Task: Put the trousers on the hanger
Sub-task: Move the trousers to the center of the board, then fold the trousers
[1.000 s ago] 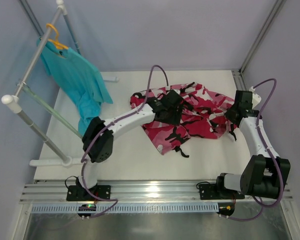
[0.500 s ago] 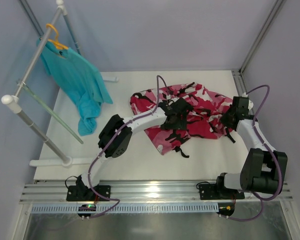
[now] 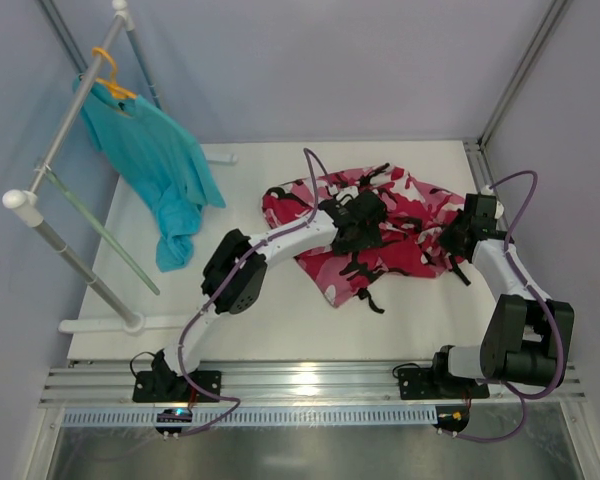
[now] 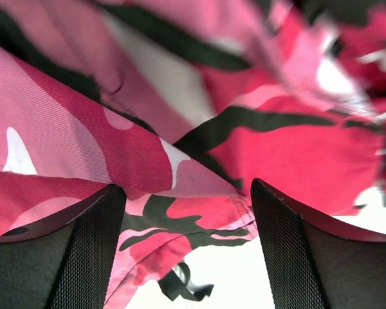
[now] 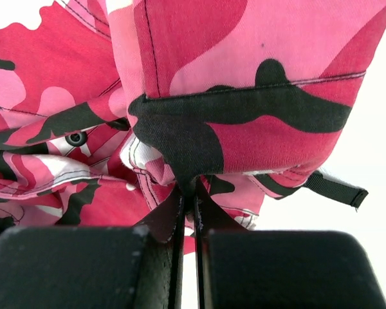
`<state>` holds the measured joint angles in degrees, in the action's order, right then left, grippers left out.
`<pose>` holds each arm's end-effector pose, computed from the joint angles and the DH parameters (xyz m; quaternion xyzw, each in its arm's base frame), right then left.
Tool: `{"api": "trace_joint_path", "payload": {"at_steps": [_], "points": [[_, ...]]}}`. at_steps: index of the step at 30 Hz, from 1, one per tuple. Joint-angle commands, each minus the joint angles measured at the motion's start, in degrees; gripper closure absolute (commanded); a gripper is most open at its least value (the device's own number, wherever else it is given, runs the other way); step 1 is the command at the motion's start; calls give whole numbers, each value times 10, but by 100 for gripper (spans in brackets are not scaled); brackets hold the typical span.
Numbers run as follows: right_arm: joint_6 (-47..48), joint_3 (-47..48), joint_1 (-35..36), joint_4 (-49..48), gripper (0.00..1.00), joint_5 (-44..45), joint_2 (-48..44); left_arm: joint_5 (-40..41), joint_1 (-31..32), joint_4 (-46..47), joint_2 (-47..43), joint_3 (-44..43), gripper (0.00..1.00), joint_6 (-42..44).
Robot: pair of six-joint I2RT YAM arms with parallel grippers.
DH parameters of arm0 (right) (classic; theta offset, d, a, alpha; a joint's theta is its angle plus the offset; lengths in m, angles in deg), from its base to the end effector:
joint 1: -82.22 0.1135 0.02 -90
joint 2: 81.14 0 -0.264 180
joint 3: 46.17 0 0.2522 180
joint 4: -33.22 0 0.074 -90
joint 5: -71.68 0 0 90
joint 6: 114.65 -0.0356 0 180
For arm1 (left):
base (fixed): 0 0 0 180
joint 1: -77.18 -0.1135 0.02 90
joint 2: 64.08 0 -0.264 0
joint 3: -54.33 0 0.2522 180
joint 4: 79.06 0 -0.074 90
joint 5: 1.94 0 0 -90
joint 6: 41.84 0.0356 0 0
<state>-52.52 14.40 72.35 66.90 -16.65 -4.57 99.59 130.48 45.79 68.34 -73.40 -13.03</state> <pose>0.2678 -0.0477 0.2172 0.3083 0.8866 0.0404 0.3425 0.3070 -0.4000 0.1936 -0.0922 0.9566 -0.1652 0.2216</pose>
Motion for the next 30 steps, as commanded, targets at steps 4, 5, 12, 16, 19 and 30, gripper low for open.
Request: {"api": "trace_joint_path", "payload": {"at_steps": [4, 5, 12, 16, 19, 30], "points": [[9, -2, -2, -23, 96, -4, 0, 1, 4, -40, 49, -92, 23, -41], [10, -1, -2, -22, 96, -4, 1, 4, 3, -52, 55, -99, 24, -40], [12, 7, -4, -15, 96, -1, 0, 33, -22, -81, 30, -26, 66, -13], [13, 17, -4, -3, 96, -2, -4, 67, -43, -70, -33, 60, 98, 13], [17, 34, -5, 20, 96, 14, -10, 89, -54, -65, -85, 96, 100, 58], [46, 146, -27, 115, 96, 104, 1, 60, -79, -57, -262, 241, 97, 165]]}}
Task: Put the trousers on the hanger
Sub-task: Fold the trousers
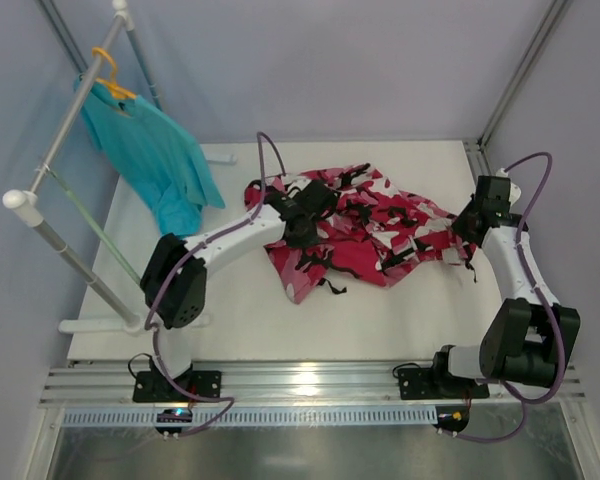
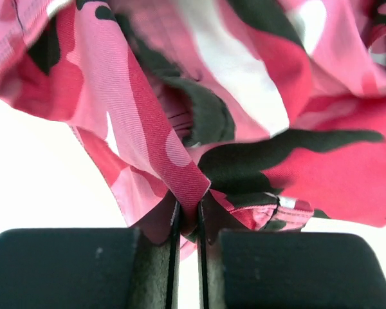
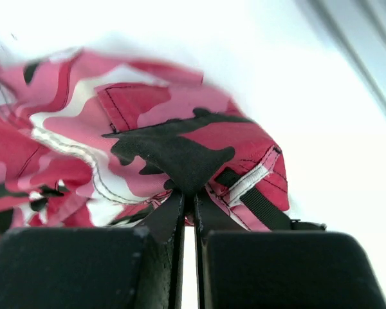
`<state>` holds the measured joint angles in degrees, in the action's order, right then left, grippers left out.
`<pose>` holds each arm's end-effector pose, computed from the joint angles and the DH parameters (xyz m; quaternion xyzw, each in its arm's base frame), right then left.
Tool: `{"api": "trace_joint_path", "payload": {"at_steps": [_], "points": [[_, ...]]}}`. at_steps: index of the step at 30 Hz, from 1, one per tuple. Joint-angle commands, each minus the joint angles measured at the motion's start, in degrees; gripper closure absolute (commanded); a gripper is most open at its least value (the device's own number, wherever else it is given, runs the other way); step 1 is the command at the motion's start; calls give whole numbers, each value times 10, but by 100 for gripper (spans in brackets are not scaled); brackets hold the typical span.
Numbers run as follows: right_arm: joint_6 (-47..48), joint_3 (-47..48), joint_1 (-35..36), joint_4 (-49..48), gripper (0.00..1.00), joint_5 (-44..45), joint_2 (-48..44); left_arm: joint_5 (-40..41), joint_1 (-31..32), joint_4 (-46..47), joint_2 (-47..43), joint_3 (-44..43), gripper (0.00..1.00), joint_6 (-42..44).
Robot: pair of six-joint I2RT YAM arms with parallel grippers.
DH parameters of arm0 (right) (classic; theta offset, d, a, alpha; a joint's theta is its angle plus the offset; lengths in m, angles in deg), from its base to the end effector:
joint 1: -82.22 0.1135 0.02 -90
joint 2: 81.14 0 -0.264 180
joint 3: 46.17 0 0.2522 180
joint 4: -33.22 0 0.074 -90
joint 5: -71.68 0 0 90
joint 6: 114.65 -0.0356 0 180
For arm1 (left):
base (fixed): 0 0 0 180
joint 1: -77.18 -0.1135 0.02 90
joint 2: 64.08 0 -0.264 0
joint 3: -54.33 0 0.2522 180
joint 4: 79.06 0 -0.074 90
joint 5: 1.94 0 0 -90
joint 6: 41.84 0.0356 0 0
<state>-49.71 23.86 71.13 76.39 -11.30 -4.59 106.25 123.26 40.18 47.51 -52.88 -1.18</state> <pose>0.2738 -0.0581 0.2582 0.3108 0.8842 -0.0152 0.3484 0.2951 -0.2905 0.2419 -0.0614 0.9629 -0.0534 0.2572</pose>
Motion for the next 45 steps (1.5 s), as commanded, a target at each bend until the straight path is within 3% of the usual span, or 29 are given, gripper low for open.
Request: {"api": "trace_joint_path", "payload": {"at_steps": [1, 11, 18, 20, 21, 23, 24, 25, 29, 31, 36, 45], "points": [[19, 77, -18, 23, 96, 44, 8, -18, -10, 1, -72, 46, 100, 50], [53, 221, -38, 49, 96, 22, 134, -105, -72, 38, -176, 172, 100, 86], [48, 344, -42, 70, 96, 4, 256, -137, -79, 56, -177, 230, 100, 97], [52, 393, -42, 87, 96, -8, 289, -148, -79, 60, -181, 237, 93, 93], [54, 411, -41, 103, 94, -28, 295, -149, -78, 60, -185, 240, 82, 91], [53, 415, -41, 113, 80, -57, 294, -148, -79, 60, -191, 229, 69, 86], [38, 409, -41, 122, 74, -63, 288, -147, -78, 55, -194, 221, 59, 86], [31, 401, -41, 125, 60, -63, 280, -146, -78, 53, -197, 210, 54, 88], [-2, 334, -40, 129, 41, -63, 195, -147, -78, 49, -187, 115, 36, 118], [-13, 272, -41, 102, 40, -102, 164, -141, -79, 44, -162, 76, 30, 140], [-53, 113, -36, 30, 40, -184, 85, -108, -88, 6, -70, -70, 28, 182], [-28, -15, 48, -52, 39, -212, 52, -146, -115, 44, 39, -113, 27, 278]]}}
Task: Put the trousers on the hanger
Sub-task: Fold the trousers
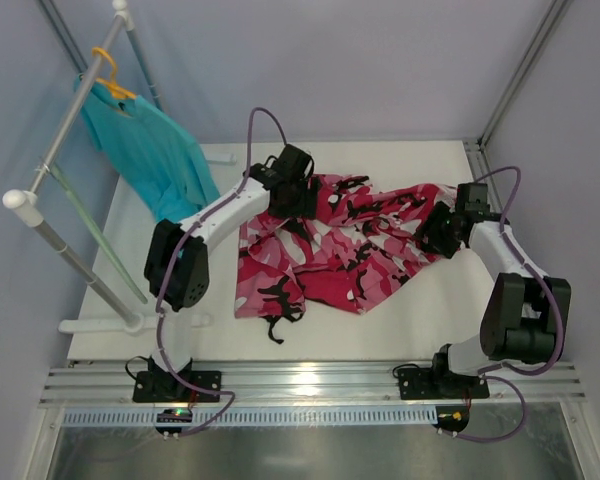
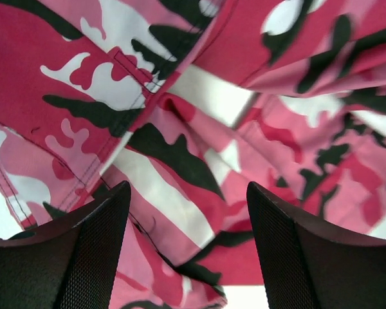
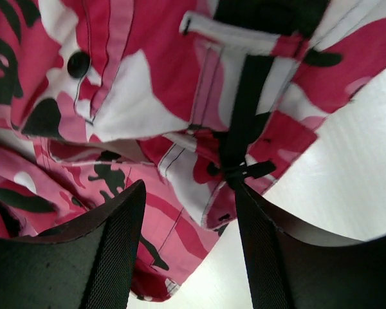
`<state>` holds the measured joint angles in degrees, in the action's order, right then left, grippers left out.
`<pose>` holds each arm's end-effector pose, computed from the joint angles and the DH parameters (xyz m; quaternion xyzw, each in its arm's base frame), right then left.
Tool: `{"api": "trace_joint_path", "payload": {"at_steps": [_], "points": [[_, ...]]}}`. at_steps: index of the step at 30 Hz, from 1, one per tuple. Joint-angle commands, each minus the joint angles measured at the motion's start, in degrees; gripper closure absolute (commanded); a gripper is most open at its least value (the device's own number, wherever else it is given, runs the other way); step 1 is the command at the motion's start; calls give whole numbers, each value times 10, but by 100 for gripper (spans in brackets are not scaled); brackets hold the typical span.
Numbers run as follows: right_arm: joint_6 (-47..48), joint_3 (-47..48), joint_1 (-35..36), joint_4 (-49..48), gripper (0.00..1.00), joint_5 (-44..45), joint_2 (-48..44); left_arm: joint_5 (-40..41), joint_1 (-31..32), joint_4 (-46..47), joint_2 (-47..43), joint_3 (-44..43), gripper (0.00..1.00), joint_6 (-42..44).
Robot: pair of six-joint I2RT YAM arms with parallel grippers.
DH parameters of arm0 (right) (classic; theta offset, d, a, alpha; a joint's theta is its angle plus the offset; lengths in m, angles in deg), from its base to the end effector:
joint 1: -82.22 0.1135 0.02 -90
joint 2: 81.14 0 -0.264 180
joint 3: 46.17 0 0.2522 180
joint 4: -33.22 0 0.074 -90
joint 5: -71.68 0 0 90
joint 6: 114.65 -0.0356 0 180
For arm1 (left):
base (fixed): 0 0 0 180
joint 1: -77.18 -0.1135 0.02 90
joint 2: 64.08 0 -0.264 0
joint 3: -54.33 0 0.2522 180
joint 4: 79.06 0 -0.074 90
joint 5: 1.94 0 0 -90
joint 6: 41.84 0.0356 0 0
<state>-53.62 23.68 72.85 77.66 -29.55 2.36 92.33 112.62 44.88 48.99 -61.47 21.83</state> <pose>0.2900 -0.0408 0.2238 0.2888 0.9126 0.1393 0.2536 0.3606 -0.2534 0.2806 0.0636 0.9465 -0.1310 0.2879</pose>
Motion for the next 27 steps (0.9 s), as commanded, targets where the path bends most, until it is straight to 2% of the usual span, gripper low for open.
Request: {"api": "trace_joint_path", "payload": {"at_steps": [1, 3, 7, 9, 12, 17, 20, 27], "points": [[14, -13, 43, -65, 39, -15, -9, -4, -19, -2, 43, -29, 27, 49], [19, -9, 74, -58, 39, 2, 4, -10, -32, -2, 60, -38, 27, 52], [27, -21, 93, -57, 38, 28, 20, -41, -58, -6, 94, -37, 28, 69], [23, -32, 93, -53, 46, 40, 18, -41, -59, -10, 102, -35, 30, 83], [23, -43, 93, -34, 69, 74, 17, -15, -61, -17, 116, -40, 32, 90], [23, -63, 93, -12, 96, 105, -8, 0, -72, -24, 126, -51, 42, 90], [28, -67, 93, 4, 96, 110, -43, -1, -78, -21, 120, -49, 42, 92], [32, -82, 83, 47, 96, 182, -113, 22, -90, -20, 96, -20, 41, 103]]}}
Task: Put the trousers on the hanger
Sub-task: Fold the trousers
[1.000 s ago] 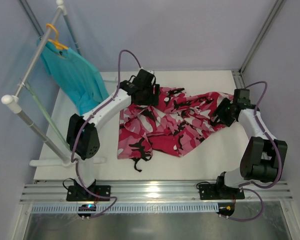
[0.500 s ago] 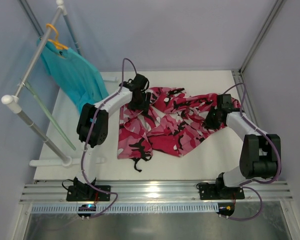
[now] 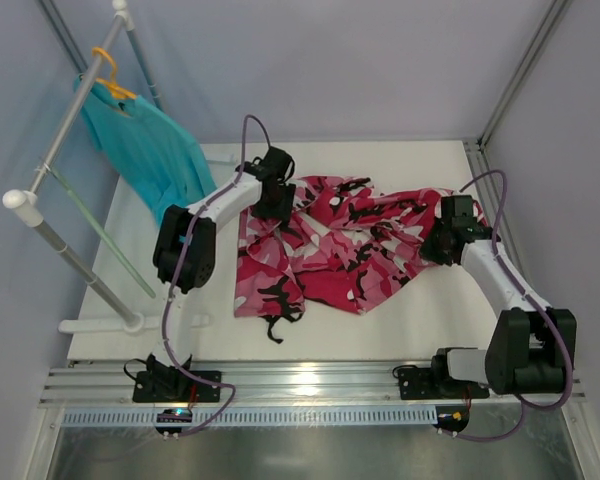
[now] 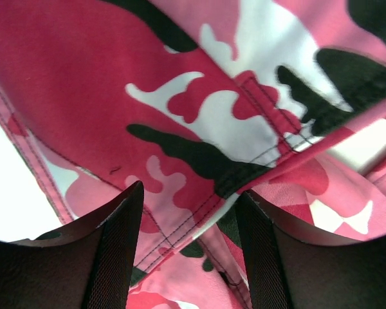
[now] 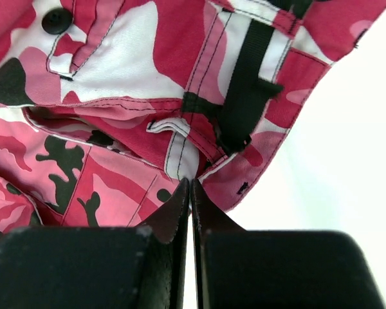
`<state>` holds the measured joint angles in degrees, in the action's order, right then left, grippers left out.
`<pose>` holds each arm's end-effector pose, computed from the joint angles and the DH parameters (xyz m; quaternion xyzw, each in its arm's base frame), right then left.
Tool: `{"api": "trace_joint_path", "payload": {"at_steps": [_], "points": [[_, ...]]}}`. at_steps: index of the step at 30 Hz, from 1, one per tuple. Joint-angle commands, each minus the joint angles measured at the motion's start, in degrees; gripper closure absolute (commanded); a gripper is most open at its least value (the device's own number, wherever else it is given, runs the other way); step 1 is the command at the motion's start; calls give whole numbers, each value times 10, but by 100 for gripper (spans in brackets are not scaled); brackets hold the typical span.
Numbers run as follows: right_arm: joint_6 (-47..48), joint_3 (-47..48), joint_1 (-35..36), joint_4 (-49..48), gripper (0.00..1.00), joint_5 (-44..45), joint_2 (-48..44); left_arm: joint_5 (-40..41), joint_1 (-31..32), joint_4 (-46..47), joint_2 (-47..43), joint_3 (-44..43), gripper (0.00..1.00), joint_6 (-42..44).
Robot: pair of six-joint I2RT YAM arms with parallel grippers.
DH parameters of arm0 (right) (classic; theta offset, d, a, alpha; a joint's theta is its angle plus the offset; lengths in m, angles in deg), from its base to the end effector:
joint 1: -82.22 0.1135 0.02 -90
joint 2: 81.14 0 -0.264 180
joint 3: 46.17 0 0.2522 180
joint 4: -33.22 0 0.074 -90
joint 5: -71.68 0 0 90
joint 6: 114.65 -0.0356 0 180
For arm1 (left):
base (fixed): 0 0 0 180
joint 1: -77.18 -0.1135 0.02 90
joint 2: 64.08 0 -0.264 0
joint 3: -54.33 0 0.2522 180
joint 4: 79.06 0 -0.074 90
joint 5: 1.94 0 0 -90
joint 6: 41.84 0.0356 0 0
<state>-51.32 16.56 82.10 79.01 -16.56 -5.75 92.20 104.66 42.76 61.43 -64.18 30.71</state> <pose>0.2568 -0.0016 0.2203 0.2270 0.9351 0.0480 0.2680 0.4178 -0.2144 0.1983 0.0776 0.9729 -0.0495 0.2119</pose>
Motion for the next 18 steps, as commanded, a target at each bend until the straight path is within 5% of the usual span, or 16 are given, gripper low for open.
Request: {"api": "trace_joint_path", "payload": {"at_steps": [1, 5, 11, 18], "points": [[9, -15, -14, 33, 96, 49, -50, 24, -12, 4, -33, 19, 41, 14], [26, 4, -31, 44, 96, 39, -98, 38, -15, 4, -52, 34, 39, 19], [85, 165, -32, 65, 96, 8, -175, 69, -20, -44, -72, 4, 39, 5], [83, 282, -34, 73, 96, 34, -170, -47, -19, -32, -177, 7, 33, -1]]}}
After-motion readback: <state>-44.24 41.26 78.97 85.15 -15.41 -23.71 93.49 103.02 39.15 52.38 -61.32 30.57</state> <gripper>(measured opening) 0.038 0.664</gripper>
